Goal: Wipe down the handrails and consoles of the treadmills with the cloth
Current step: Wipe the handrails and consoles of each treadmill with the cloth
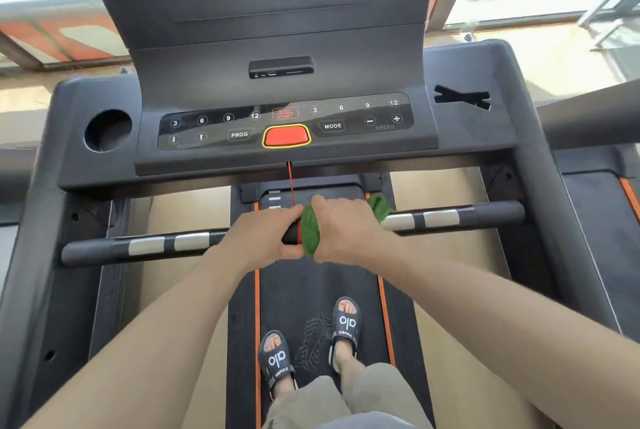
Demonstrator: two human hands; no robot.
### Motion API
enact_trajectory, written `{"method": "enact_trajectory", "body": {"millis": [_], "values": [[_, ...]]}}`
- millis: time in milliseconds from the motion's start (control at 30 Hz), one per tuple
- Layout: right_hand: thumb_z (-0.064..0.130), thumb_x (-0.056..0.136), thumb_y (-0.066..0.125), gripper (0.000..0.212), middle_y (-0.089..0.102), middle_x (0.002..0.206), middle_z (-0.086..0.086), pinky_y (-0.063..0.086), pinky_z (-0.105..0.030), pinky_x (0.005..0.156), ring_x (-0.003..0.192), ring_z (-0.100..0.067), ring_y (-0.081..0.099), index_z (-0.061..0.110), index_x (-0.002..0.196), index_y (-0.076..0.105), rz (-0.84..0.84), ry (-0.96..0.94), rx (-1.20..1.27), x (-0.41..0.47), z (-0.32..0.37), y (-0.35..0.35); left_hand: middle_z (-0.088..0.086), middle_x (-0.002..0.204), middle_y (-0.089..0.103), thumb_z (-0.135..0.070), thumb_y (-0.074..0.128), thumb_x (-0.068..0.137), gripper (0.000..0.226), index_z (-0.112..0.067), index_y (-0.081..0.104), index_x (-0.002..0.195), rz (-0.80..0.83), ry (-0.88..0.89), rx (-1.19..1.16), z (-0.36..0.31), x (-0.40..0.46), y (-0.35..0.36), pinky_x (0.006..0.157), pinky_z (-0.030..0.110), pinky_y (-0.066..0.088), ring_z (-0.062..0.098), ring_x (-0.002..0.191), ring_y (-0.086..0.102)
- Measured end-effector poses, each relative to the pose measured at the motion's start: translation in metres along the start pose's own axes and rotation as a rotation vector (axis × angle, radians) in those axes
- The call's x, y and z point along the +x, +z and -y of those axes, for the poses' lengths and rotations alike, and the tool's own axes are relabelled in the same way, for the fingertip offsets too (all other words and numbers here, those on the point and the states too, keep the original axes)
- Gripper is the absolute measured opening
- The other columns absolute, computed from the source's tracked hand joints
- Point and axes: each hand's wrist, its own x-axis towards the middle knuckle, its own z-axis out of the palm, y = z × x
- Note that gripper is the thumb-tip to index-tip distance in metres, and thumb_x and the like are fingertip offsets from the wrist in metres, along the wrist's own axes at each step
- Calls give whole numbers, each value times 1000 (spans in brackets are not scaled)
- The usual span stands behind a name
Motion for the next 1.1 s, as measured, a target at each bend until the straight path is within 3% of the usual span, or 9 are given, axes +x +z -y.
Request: {"method": "enact_trajectory", "body": {"millis": [100,200,333,467,600,700,833,967,1100], "values": [[10,65,70,57,59,95,-6,42,-43,84,86,-30,56,8,119,53,-483,-9,-192,-25,4,39,-15,85,59,-51,66,86,35,-39,48,113,22,-10,-9,-1,1,-1,67,32,46,11,78,56],[12,61,71,60,60,94,-5,43,-44,86,85,-30,56,9,118,53,-533,-8,-135,-26,6,43,-14,90,62,-53,65,86,36,-40,48,115,37,-22,-7,-2,1,-1,68,32,48,11,80,58],[39,59,82,56,65,85,5,46,-33,68,77,-21,63,19,103,54,87,-77,120,-1,-22,-8,-16,86,60,-58,64,86,31,-40,48,106,26,-22,-9,-2,-1,-1,65,30,45,10,78,57],[49,48,91,60,74,103,4,56,-44,96,97,-20,71,24,100,74,658,104,546,19,-66,-34,-17,80,53,-60,64,86,32,-41,40,96,11,-16,28,-3,-1,-1,59,29,37,12,75,53],[51,59,82,39,71,84,10,59,-41,85,84,-17,70,29,89,70,493,56,351,8,-62,-23,-15,80,54,-61,62,86,33,-41,37,93,6,-8,43,-2,1,-1,60,31,38,14,75,54],[52,67,75,50,67,97,8,45,-35,79,93,-20,64,28,107,57,75,60,-16,-12,-48,-9,-14,79,52,-61,61,86,32,-41,38,94,1,6,43,-3,1,-1,58,30,36,13,75,54],[37,61,76,77,59,116,-6,36,-48,103,110,-30,55,9,128,50,-312,28,-163,-44,-6,26,-15,85,59,-66,60,85,32,-40,46,99,-34,13,13,-1,0,0,57,29,35,10,76,52],[39,63,70,97,47,146,-7,22,-45,119,137,-28,41,8,150,39,-219,-52,66,-65,-10,13,-19,98,63,-70,62,84,43,-48,47,118,-26,35,-27,1,-1,2,69,33,45,11,84,54],[44,89,59,34,67,114,2,47,-35,94,107,-18,59,22,113,66,74,137,649,-51,-27,-42,-21,92,59,-67,61,83,44,-50,45,120,-26,21,-2,1,-1,0,71,34,48,14,86,59]]}}
